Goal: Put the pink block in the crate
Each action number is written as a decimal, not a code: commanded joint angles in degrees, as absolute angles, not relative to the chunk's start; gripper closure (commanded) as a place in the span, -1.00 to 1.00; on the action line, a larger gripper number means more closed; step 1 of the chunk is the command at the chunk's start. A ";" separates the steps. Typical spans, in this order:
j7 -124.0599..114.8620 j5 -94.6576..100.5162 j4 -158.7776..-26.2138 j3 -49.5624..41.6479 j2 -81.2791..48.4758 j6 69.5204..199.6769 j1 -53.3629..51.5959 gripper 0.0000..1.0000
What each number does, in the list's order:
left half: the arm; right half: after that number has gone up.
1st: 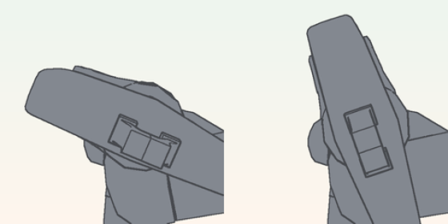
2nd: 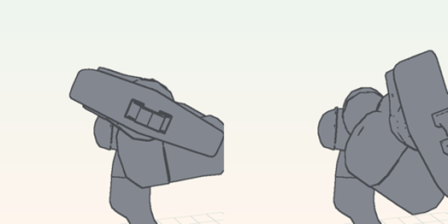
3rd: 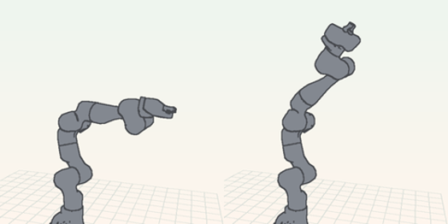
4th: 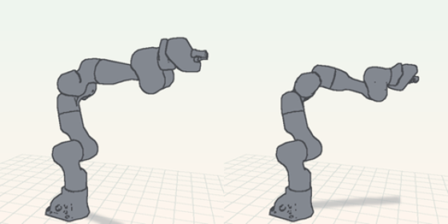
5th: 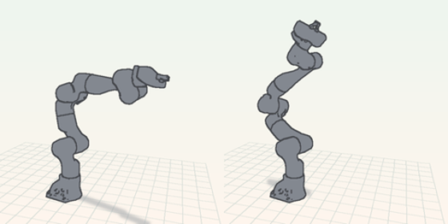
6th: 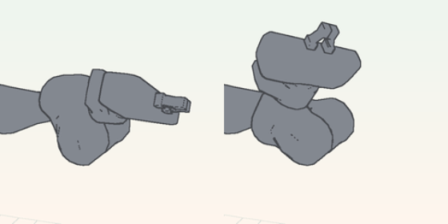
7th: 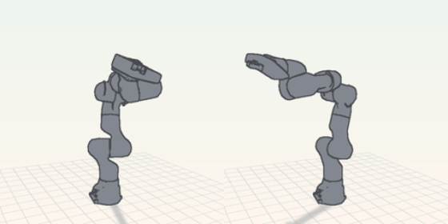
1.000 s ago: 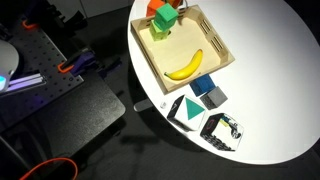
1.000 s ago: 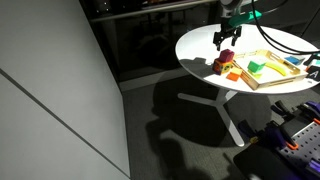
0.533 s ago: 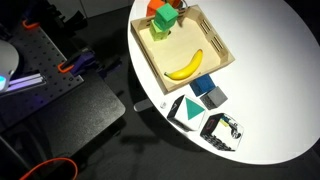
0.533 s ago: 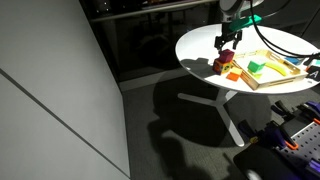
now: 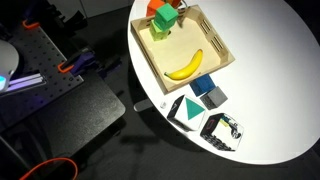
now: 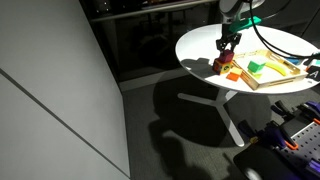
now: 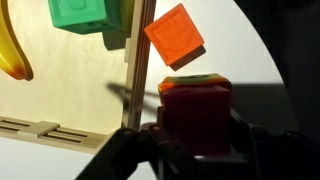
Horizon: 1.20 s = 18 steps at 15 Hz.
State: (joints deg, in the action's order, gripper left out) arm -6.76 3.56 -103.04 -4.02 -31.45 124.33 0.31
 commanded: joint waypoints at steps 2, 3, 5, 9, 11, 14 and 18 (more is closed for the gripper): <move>-8.16 3.17 -103.10 -4.62 -29.74 122.99 0.93 0.38; -8.81 3.35 -103.39 -4.98 -29.18 122.63 0.90 0.38; -10.26 3.95 -104.51 -5.99 -27.47 122.31 0.85 0.40; -13.20 4.77 -106.89 -8.30 -24.24 121.51 1.18 0.40; -14.18 4.73 -108.21 -9.25 -23.04 121.00 1.66 0.40; -16.05 5.08 -111.53 -10.95 -21.08 121.27 2.76 0.40; -19.60 7.08 -116.73 -13.89 -18.19 121.82 4.21 0.40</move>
